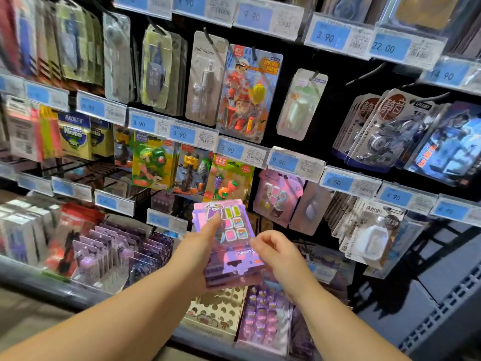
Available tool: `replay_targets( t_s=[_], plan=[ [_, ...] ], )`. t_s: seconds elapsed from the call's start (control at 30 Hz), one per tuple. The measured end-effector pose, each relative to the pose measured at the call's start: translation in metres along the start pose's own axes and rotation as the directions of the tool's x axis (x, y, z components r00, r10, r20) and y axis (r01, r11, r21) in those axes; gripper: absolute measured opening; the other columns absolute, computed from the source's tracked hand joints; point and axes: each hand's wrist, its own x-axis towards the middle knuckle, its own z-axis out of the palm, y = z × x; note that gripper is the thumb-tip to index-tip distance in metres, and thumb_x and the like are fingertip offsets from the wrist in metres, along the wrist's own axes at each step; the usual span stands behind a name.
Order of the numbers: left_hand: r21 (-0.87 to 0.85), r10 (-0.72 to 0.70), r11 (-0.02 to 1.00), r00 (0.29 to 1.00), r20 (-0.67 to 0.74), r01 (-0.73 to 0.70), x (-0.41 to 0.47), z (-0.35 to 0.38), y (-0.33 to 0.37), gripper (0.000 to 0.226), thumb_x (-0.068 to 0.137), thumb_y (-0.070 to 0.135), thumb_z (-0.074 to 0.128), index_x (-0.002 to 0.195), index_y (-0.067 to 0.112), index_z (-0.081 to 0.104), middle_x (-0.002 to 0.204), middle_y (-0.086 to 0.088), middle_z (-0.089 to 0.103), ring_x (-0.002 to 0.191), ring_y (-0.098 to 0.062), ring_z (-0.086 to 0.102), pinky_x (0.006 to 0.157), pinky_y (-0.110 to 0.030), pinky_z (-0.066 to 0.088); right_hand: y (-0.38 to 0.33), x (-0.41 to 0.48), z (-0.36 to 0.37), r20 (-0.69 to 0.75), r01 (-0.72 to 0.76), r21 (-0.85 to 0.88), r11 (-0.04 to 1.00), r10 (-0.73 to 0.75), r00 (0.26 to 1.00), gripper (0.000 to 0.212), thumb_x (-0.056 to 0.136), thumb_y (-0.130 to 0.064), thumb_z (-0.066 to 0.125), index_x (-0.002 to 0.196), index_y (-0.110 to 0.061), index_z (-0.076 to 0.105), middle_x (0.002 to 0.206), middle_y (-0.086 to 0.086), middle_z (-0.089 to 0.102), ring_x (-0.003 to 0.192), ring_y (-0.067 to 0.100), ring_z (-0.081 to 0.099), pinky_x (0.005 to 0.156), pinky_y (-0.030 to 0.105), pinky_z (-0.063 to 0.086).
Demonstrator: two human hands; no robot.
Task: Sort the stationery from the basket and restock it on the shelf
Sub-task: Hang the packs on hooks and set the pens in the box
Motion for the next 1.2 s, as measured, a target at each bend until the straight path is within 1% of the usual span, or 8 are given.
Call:
replay_targets(
  t_s=[0.2, 0.37, 0.53, 0.63, 0.73, 0.9, 1.03, 1.2],
  plan=[
    [0.041, 0.025, 0.999, 1.000, -0.018, -0.024, 0.007, 0.007, -0.012, 0.076, 0.060, 0.070, 0.073, 0.114, 0.016, 0.070, 0.107, -0.021, 0.072, 0.098, -0.045, 0.068, 0.088, -0.066, 0.051, 0.002, -0.010, 0.011, 0.009, -0.108, 0.031, 0.994, 0.107, 0.994, 0.042, 0.074, -0.022, 0.083, 0.105, -0.018, 0.054, 0.097, 0.002, 0.072, 0.086, 0.022, 0.071, 0.071, 0.038, 0.058],
    [0.085, 0.046, 0.995, 0.999, -0.005, -0.045, 0.009, 0.007, -0.020, 0.094, 0.044, 0.086, 0.072, 0.108, 0.017, 0.072, 0.107, -0.014, 0.073, 0.100, -0.037, 0.069, 0.095, -0.056, 0.050, 0.001, -0.012, 0.006, -0.013, -0.162, 0.172, 0.972, 0.166, 0.986, 0.019, 0.083, -0.008, 0.072, 0.098, -0.012, 0.061, 0.099, 0.012, 0.072, 0.088, 0.029, 0.069, 0.085, 0.047, 0.054],
    [0.062, 0.050, 0.997, 0.998, -0.037, -0.047, 0.002, 0.007, -0.017, 0.073, 0.058, 0.087, 0.062, 0.056, 0.015, 0.058, 0.052, -0.007, 0.053, 0.046, -0.018, 0.049, 0.057, -0.028, 0.042, 0.004, -0.014, -0.002, -0.042, -0.211, 0.316, 0.925, 0.236, 0.971, 0.009, 0.089, -0.007, 0.063, 0.095, -0.013, 0.067, 0.091, 0.008, 0.075, 0.088, 0.028, 0.069, 0.085, 0.043, 0.052],
    [0.074, -0.005, 0.997, 0.998, -0.065, 0.009, -0.003, 0.008, -0.020, 0.071, 0.067, 0.080, 0.060, 0.078, 0.010, 0.065, 0.044, -0.004, 0.048, 0.033, -0.016, 0.040, 0.053, -0.025, 0.035, 0.005, -0.014, -0.007, -0.113, -0.188, 0.367, 0.911, 0.244, 0.963, 0.011, 0.092, -0.008, 0.059, 0.084, -0.014, 0.063, 0.075, 0.000, 0.074, 0.069, 0.016, 0.068, 0.070, 0.033, 0.049],
    [0.070, -0.036, 0.997, 0.998, -0.047, 0.039, 0.005, 0.005, -0.025, 0.105, 0.040, 0.087, 0.070, 0.113, 0.011, 0.068, 0.071, -0.009, 0.062, 0.042, -0.017, 0.040, 0.060, -0.030, 0.033, 0.007, -0.012, -0.013, -0.187, -0.157, 0.418, 0.895, 0.254, 0.949, 0.011, 0.091, -0.008, 0.060, 0.085, -0.013, 0.067, 0.077, 0.001, 0.075, 0.083, 0.027, 0.070, 0.085, 0.044, 0.052],
    [0.181, -0.060, 0.982, 0.998, 0.026, 0.054, -0.001, 0.009, -0.026, 0.052, 0.075, 0.062, 0.070, 0.087, 0.012, 0.063, 0.048, 0.000, 0.034, 0.041, -0.015, 0.031, 0.046, -0.018, 0.026, 0.007, -0.011, -0.019, -0.227, -0.153, 0.470, 0.870, 0.287, 0.931, 0.013, 0.097, -0.009, 0.052, 0.093, -0.008, 0.065, 0.073, 0.005, 0.074, 0.059, 0.023, 0.070, 0.055, 0.036, 0.057],
    [0.217, -0.054, 0.975, 0.995, 0.080, 0.036, -0.005, 0.011, -0.026, 0.038, 0.080, 0.053, 0.069, 0.090, 0.016, 0.071, 0.044, 0.001, 0.037, 0.032, -0.011, 0.031, 0.037, -0.013, 0.026, 0.011, -0.007, -0.030, -0.312, -0.155, 0.432, 0.889, 0.308, 0.899, 0.018, 0.100, -0.011, 0.049, 0.109, -0.002, 0.062, 0.090, 0.012, 0.072, 0.063, 0.023, 0.069, 0.054, 0.033, 0.056],
    [0.205, -0.071, 0.977, 0.995, 0.072, 0.055, -0.009, 0.010, -0.025, 0.026, 0.088, 0.043, 0.064, 0.090, 0.019, 0.072, 0.037, 0.003, 0.031, 0.027, -0.007, 0.022, 0.033, -0.009, 0.021, 0.011, -0.004, -0.054, -0.346, -0.140, 0.432, 0.891, 0.307, 0.886, 0.017, 0.102, -0.013, 0.044, 0.104, -0.010, 0.061, 0.077, 0.003, 0.070, 0.049, 0.013, 0.066, 0.040, 0.023, 0.050]
  ],
)
